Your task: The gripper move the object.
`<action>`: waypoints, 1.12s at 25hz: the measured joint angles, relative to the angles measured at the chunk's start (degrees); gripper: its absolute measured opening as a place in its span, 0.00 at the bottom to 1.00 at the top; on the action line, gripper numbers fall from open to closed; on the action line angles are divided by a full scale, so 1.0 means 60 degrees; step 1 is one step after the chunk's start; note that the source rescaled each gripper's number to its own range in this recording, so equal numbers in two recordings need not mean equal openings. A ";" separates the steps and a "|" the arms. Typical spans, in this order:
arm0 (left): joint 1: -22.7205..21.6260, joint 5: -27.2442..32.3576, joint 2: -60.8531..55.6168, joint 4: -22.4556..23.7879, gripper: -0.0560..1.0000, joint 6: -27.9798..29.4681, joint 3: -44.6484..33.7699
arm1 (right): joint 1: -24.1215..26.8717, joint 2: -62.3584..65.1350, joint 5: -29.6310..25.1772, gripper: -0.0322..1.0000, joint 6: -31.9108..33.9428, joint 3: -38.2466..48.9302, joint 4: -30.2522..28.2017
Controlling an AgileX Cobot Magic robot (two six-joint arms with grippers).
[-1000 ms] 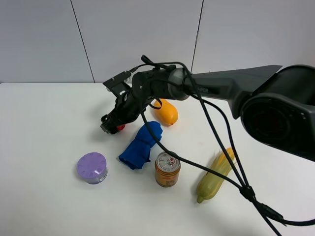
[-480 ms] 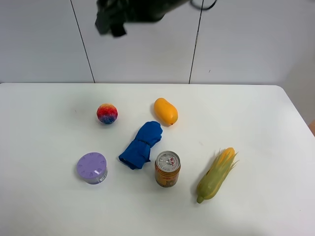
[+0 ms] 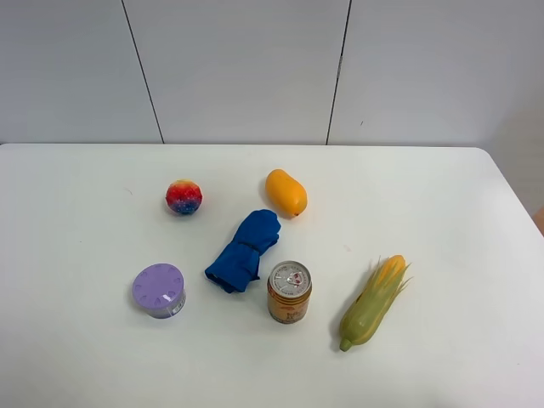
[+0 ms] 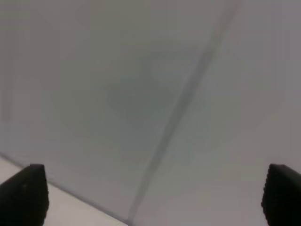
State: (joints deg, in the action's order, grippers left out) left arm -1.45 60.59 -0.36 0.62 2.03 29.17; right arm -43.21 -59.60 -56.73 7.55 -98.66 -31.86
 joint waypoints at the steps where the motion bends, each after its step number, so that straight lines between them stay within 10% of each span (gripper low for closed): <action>1: 0.0000 0.0000 0.0000 0.0000 1.00 0.0000 0.0000 | 0.0000 0.0266 -0.0390 0.78 0.0021 0.0000 -0.0264; 7: 0.0000 0.0000 0.0000 0.0000 1.00 0.0000 0.0000 | 0.0400 0.2155 -0.2025 0.78 0.0023 -0.0008 -0.0579; 14: 0.0000 0.0000 0.0000 0.0000 1.00 0.0000 0.0000 | 0.3800 0.4376 -0.2177 0.78 -0.1258 0.0917 0.0456; 28: 0.0000 0.0000 0.0000 0.0000 1.00 0.0000 0.0000 | 0.6632 0.8786 -0.2195 0.78 -0.0670 0.7528 0.2707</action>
State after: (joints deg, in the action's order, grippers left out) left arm -1.45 60.59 -0.36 0.62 2.03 29.17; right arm -3.42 -6.88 -69.90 3.52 -53.49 -15.62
